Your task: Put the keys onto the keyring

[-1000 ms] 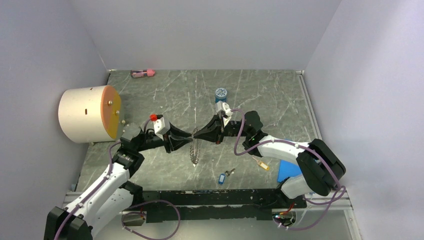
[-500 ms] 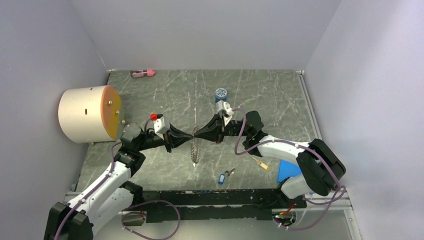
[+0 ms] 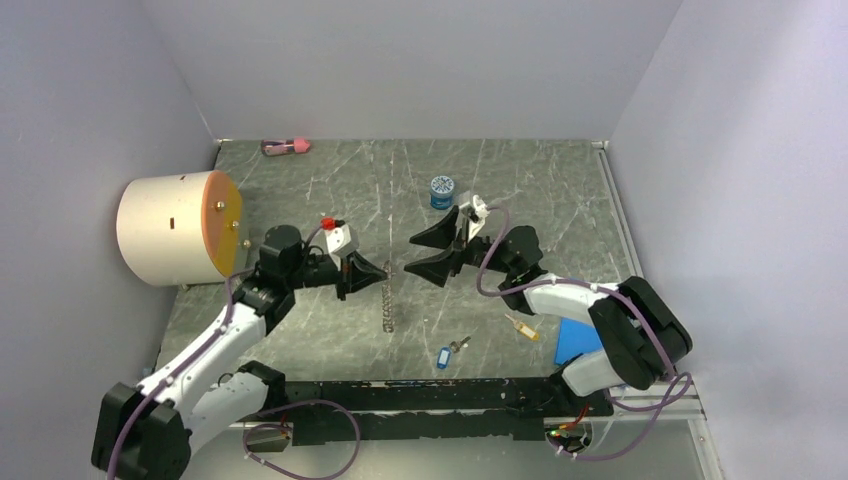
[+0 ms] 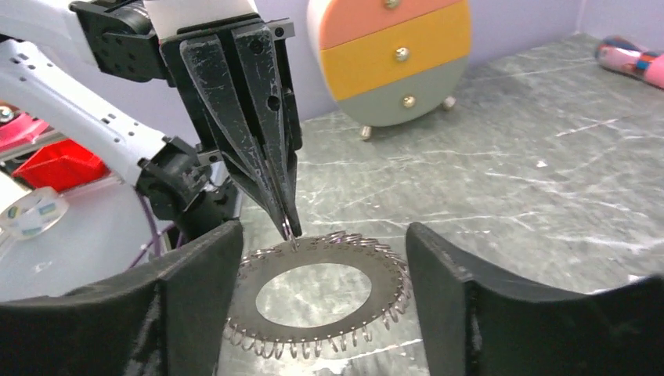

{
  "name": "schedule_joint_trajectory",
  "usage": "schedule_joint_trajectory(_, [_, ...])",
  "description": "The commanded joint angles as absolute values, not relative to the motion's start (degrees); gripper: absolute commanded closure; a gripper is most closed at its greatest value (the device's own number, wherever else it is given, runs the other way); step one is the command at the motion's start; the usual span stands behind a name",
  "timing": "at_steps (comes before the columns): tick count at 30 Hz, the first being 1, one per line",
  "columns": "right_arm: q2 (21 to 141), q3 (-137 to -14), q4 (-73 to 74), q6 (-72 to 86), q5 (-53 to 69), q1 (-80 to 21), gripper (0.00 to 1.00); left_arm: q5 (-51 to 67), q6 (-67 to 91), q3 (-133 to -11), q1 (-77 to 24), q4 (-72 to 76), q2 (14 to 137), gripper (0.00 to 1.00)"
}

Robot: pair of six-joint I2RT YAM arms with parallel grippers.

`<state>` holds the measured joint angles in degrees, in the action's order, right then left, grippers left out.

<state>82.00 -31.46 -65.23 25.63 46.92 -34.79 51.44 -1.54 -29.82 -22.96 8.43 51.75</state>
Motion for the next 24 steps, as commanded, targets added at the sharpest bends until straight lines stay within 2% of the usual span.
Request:
schedule_joint_trajectory(1, [85.2, -30.9, -75.2, 32.6, 46.5, -31.4, 0.04, 53.7, -4.9, -36.3, -23.1, 8.0, 58.4, 0.97])
schedule_joint_trajectory(3, [88.0, -29.1, -82.1, 35.9, 45.3, -30.0, 0.01, 55.4, -2.3, -39.4, -23.3, 9.3, 61.8, 0.98])
schedule_joint_trajectory(8, [94.1, -24.1, -97.1, 46.0, 41.4, -27.0, 0.01, 46.0, 1.1, -41.0, -24.4, 10.2, 64.7, 0.97])
schedule_joint_trajectory(14, [94.3, -19.1, -96.8, 44.8, 40.5, -26.7, 0.01, 44.8, -2.0, -45.6, -24.5, 0.1, 68.5, 0.98])
schedule_joint_trajectory(17, [90.5, -16.9, -90.4, 42.5, 36.3, -26.4, 0.01, 45.1, -2.8, -44.8, -24.5, 0.5, 69.3, 0.97])
schedule_joint_trajectory(20, [83.8, -16.7, -78.0, 37.4, 31.2, -26.4, 0.01, 45.7, -4.5, -45.7, -24.5, -2.1, 69.9, 0.97])
schedule_joint_trajectory(24, [70.9, -21.2, -46.9, 26.5, 22.2, -26.5, 0.01, 44.6, -7.5, -45.2, -24.5, -4.5, 68.7, 0.97])
